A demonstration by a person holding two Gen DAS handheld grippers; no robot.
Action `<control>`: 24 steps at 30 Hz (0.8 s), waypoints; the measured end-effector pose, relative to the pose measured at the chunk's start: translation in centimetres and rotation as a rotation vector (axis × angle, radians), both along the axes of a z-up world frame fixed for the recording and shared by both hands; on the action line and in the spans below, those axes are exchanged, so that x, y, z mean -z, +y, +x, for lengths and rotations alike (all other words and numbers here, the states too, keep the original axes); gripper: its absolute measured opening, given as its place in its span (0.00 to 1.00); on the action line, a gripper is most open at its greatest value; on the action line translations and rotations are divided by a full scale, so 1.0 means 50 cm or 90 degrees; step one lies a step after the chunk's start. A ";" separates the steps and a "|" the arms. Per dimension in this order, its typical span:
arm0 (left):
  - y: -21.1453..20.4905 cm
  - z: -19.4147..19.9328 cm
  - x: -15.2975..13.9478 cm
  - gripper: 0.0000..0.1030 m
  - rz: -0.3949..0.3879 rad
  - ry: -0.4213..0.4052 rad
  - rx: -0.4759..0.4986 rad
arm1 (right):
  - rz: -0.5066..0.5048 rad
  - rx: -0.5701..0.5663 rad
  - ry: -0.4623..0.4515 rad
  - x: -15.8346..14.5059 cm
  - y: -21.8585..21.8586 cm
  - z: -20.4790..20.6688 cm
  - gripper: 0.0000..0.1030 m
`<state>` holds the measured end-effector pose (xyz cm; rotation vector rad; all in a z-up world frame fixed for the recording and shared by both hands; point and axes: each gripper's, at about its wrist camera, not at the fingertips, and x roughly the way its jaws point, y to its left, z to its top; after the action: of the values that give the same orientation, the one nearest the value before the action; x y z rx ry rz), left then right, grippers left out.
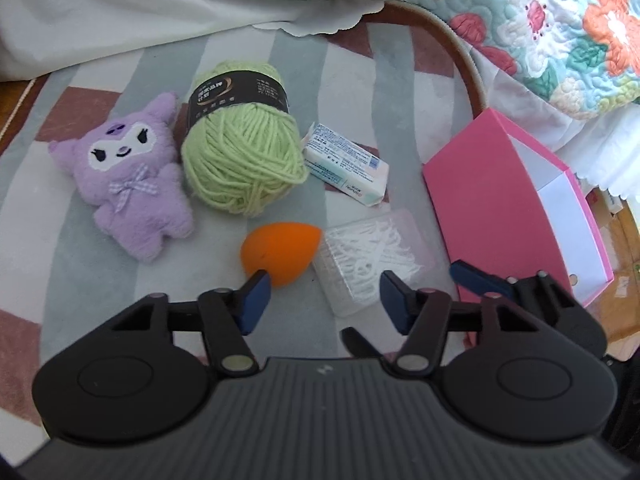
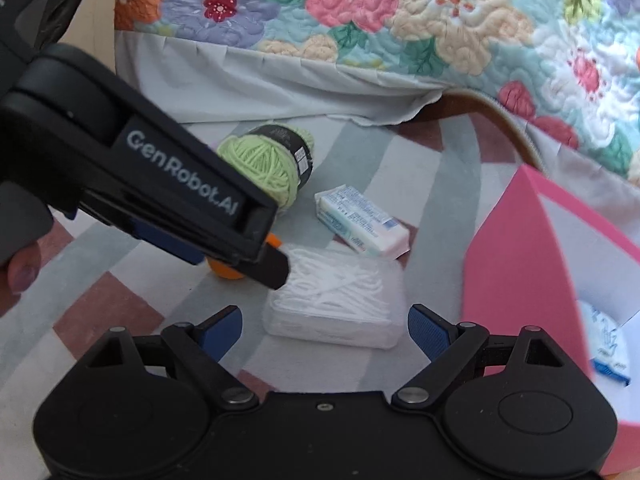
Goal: Organize objects
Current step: 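Lower the right gripper around the clear cotton-swab box and close it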
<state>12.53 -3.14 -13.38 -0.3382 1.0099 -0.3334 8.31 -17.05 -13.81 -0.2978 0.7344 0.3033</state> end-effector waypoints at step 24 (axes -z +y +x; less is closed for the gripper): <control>0.020 -0.009 0.034 0.30 -0.094 0.015 -0.025 | 0.052 0.039 0.021 0.057 -0.015 0.046 0.91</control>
<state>12.07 -2.13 -15.05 -0.4956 1.0027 -0.3702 10.61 -17.81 -16.66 -0.1924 0.7601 0.2807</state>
